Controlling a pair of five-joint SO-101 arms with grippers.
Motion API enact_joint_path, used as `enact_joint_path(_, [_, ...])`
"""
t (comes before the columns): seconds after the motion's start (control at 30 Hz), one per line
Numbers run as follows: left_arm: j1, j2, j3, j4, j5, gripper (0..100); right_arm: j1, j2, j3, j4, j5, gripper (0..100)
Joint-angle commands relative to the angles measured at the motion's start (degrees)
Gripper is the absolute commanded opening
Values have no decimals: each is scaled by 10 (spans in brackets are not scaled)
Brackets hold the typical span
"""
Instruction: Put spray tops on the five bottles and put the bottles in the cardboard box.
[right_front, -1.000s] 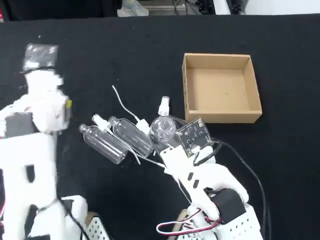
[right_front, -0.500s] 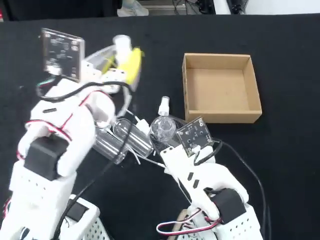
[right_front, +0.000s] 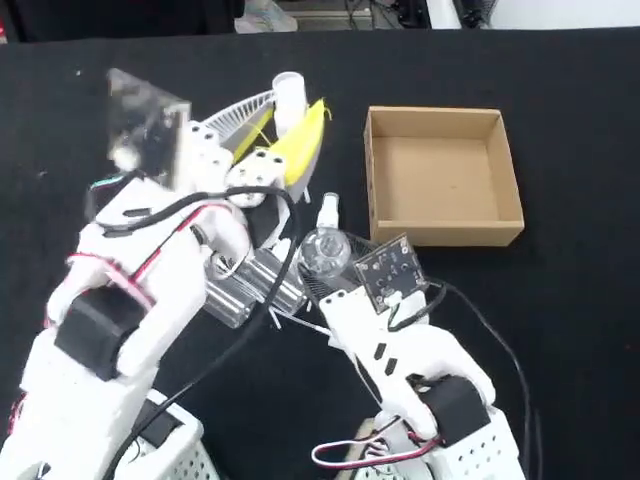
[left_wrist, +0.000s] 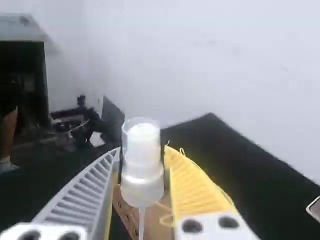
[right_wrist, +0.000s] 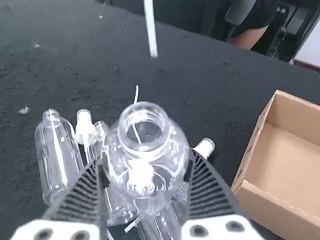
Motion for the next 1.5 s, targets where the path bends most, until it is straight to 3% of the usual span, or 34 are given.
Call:
enact_joint_path(0.0, [43, -81, -4, 22, 10, 30, -3, 2, -7, -17, -1, 11])
enact_joint_path(0.1, [70, -117, 12, 29, 11, 30, -3, 2, -7, -17, -1, 11])
enact_joint_path(0.33, [116, -115, 95, -47, 7, 29, -3, 2, -7, -15, 0, 11])
enact_joint_path(0.73, [105, -95, 111, -57, -21, 29, -3, 1, -7, -8, -2, 11])
enact_joint_path(1.47, [71, -97, 58, -6, -29, 29, -3, 1, -7, -8, 0, 11])
